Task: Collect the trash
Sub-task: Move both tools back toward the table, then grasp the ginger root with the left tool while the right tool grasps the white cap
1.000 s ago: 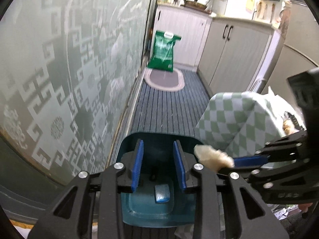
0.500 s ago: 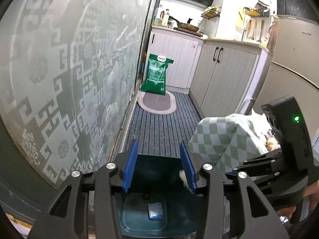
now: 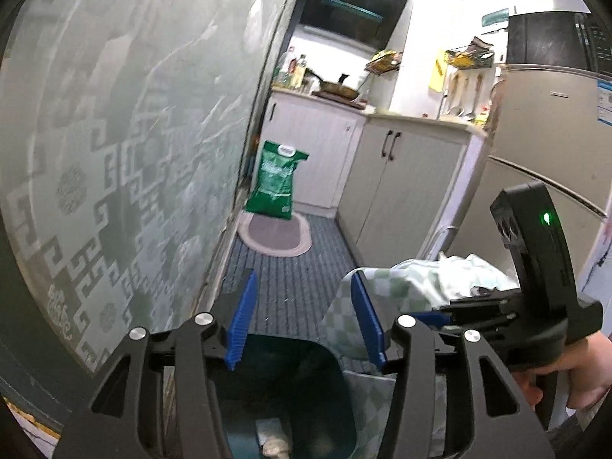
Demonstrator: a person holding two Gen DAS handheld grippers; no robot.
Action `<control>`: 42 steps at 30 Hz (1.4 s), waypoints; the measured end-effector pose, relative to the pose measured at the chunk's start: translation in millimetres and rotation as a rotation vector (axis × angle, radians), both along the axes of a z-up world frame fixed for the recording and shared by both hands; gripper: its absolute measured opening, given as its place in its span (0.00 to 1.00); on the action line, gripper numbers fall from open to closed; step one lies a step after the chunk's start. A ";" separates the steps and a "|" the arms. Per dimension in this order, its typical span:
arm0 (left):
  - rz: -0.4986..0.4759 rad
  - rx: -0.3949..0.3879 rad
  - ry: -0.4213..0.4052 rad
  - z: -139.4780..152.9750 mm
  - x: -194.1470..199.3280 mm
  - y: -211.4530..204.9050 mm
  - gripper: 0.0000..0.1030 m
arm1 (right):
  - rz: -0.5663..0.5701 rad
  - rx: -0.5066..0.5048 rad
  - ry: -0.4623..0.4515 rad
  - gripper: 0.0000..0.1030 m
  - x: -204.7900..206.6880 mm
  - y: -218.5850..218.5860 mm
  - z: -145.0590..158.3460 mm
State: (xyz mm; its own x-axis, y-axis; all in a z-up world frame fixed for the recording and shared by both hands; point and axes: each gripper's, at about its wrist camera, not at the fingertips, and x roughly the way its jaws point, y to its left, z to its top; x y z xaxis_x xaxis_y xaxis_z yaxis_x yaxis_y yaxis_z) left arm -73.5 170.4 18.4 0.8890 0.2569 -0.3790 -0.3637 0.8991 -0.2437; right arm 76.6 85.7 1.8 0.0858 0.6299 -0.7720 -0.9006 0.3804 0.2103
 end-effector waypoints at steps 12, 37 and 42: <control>-0.141 -0.026 -0.012 3.2 33.6 -37.3 0.55 | -0.155 0.071 -0.077 0.32 40.6 -68.1 39.5; -0.324 0.057 0.157 -31.0 129.6 -162.5 0.55 | -0.380 0.110 -0.111 0.35 93.0 -238.2 56.9; -0.305 0.059 0.194 -38.3 141.4 -166.9 0.55 | -0.412 0.111 -0.111 0.35 98.5 -263.0 54.8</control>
State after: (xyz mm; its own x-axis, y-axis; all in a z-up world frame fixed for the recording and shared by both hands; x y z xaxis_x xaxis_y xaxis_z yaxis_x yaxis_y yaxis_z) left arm 67.9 3.5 -19.9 0.8410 0.0177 -0.5408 -0.1112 0.9838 -0.1409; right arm 175.1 -177.3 56.6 0.4252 0.6042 -0.6739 -0.6980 0.6929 0.1808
